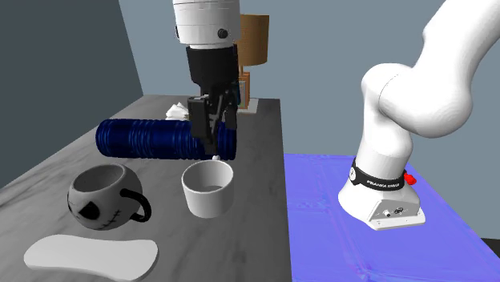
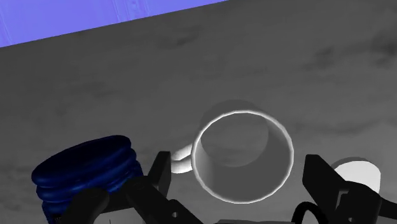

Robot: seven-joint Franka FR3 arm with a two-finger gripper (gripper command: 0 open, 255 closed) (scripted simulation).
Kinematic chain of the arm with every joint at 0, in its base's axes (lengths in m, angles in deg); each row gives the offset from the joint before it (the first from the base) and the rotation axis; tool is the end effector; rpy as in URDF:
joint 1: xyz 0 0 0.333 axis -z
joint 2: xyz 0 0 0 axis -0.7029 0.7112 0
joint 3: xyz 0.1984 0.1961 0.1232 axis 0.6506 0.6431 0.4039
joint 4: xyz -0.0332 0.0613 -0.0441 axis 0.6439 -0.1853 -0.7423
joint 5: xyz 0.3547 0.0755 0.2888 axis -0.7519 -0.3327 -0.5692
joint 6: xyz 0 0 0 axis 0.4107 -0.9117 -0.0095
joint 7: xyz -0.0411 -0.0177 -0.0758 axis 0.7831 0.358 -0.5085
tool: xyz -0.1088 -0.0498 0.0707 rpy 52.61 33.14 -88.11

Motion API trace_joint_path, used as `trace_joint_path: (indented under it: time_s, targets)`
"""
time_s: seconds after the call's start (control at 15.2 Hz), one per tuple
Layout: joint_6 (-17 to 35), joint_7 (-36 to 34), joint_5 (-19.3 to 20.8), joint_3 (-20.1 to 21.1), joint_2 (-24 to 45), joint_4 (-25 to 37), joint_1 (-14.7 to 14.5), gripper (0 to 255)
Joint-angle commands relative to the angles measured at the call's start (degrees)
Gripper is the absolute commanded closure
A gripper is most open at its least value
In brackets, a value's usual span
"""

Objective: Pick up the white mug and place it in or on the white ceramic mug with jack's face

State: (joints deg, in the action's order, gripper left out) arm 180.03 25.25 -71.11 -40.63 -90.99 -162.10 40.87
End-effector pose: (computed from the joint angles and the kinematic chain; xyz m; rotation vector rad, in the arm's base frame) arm 0.4548 0.1476 0.3701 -3.1185 0.3560 0.0567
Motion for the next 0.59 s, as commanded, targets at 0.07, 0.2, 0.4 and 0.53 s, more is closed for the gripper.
trace_joint_path:
  time_s: [0.07, 0.2, 0.4, 0.53]
  targets:
    - [5.2, -3.7, 1.4, 3.0, 6.4, 1.4, 0.0, 0]
    - [8.1, -6.5, 3.0, 4.9, 10.6, 2.7, 0.0, 0]
    - [11.2, -10.3, 5.6, 6.9, 16.0, 4.7, -0.1, 0]
    - [12.8, -10.6, 6.0, 7.0, 16.8, 3.9, 0.0, 0]
